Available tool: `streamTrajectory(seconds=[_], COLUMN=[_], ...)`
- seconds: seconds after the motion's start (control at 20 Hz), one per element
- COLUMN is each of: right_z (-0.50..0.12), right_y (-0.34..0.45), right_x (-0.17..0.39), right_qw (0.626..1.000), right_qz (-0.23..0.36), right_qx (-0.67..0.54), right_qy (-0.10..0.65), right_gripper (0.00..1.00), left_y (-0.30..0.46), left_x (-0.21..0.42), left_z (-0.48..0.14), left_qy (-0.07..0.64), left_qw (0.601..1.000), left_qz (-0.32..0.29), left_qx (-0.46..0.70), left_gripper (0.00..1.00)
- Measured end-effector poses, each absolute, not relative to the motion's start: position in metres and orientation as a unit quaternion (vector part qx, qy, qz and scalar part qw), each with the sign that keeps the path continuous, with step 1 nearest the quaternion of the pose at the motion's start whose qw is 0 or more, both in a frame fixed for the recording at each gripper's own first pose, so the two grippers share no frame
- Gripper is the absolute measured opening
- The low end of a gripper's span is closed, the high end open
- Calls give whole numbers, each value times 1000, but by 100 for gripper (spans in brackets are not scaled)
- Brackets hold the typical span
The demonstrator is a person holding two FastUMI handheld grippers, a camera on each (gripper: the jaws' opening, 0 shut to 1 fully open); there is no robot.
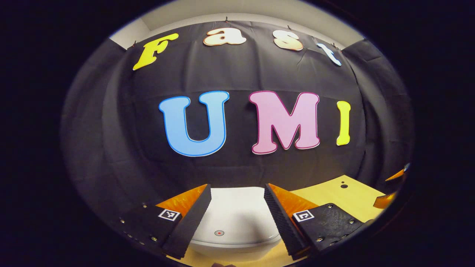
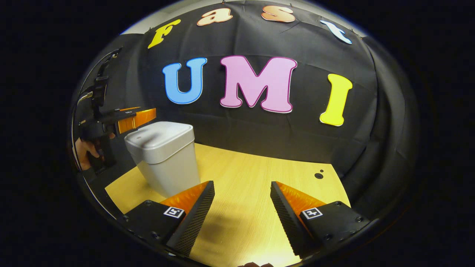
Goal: Press the lid of the desktop garbage bin to open it, pick up the crumpled paper on the desktop and throw it into the bin, then pick up the pop can on the desktop and drop it into the bin, and finally close the garbage bin lid.
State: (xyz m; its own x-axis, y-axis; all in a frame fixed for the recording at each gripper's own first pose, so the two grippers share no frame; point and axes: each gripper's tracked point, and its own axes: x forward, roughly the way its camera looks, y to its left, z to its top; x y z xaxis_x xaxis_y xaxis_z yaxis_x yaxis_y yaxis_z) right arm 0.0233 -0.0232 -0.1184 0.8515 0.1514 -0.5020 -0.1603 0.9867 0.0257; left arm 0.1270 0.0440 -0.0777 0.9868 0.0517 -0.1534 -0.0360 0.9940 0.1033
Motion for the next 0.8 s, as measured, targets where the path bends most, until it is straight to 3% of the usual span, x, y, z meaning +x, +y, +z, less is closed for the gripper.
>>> streamTrajectory(seconds=[0.5,0.8], right_z=[2,-6], right_y=[-54,-72], right_x=[40,26], right_qw=[994,996], right_qz=[56,62], right_qx=[36,28], right_qy=[91,56], right_gripper=[98,98], left_y=[-55,-73], left_x=[76,47], left_z=[3,6], left_qy=[9,9], left_qw=[1000,999], left_qz=[2,33], left_qx=[14,8], left_gripper=[95,95])
